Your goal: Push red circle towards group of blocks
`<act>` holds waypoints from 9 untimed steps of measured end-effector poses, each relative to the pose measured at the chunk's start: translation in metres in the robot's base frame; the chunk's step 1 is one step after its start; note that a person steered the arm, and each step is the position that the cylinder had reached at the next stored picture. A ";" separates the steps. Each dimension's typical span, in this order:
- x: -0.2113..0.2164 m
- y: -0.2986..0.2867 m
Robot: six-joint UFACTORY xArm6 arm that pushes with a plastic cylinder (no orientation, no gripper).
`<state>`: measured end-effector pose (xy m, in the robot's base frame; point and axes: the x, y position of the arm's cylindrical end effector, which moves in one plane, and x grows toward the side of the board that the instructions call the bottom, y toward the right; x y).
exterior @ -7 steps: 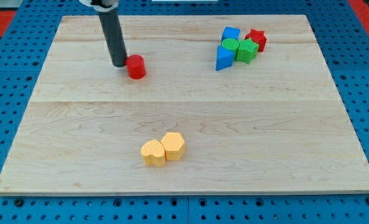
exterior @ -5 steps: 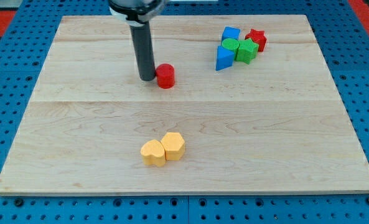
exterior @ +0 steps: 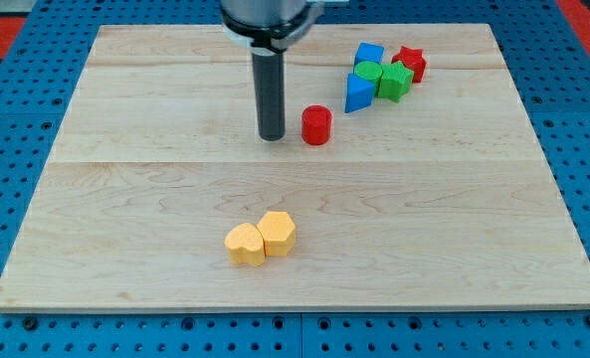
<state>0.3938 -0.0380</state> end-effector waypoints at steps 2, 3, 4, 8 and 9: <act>0.006 0.041; 0.006 0.067; 0.006 0.082; -0.005 0.132; -0.008 0.143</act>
